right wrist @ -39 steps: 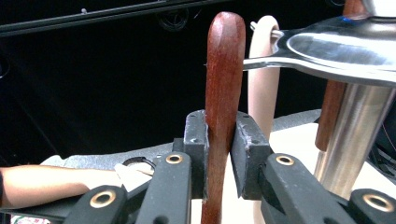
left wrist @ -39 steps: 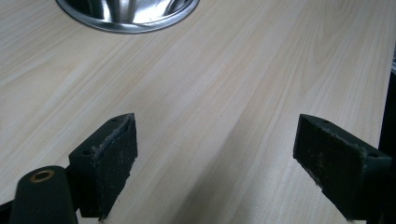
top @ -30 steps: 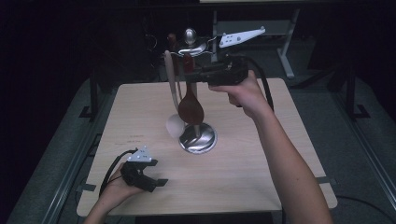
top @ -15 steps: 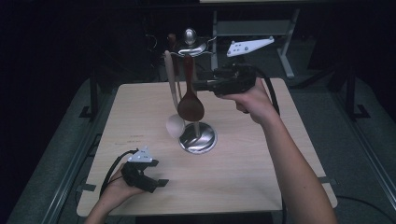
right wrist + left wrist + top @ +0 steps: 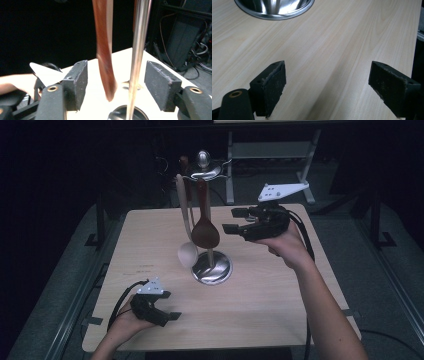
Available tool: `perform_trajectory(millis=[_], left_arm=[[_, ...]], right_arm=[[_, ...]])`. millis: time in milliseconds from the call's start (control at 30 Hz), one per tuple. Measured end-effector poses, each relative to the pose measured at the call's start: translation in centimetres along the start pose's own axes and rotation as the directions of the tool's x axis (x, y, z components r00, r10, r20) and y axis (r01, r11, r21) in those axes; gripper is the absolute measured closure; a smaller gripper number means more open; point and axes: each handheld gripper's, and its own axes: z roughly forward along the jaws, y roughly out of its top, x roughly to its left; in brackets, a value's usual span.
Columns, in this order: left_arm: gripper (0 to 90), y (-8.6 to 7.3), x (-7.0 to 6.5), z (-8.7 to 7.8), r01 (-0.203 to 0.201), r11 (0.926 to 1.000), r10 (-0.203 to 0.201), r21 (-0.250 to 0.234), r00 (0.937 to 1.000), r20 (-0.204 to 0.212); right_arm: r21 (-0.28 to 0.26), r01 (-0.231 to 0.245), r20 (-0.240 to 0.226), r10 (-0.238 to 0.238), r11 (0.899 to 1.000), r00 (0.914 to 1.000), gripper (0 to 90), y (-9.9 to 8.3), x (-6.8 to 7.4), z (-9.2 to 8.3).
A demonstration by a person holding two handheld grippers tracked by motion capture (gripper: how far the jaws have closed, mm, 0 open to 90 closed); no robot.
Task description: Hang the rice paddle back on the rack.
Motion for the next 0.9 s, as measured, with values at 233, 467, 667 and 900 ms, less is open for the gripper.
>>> perform_trajectory(millis=[233,467,667,900], left_arm=[[14.0,-0.1,0.1,0.0,0.008,0.9999,-0.008,-0.005,1.0000,-0.002],[13.8,0.0,0.0,0.1,-0.006,1.0000,0.006,-0.002,1.0000,-0.004],[13.8,-0.1,0.1,0.0,-0.003,1.0000,0.003,-0.009,1.0000,-0.004],[13.8,-0.2,0.2,-0.1,-0.003,0.9999,0.003,-0.012,1.0000,-0.004]], right_arm=[[0.022,-0.010,0.039,0.009,1.000,0.9992,24.3,-3.2,-0.1,-0.4],[0.034,-0.034,0.053,0.032,0.999,0.9981,13.8,-6.3,0.0,-0.5],[0.021,-0.050,0.074,0.048,0.999,0.9961,12.9,-8.6,-0.1,-1.1],[0.053,-0.066,0.110,0.060,0.996,0.9921,12.3,-12.2,-0.3,-1.8]])
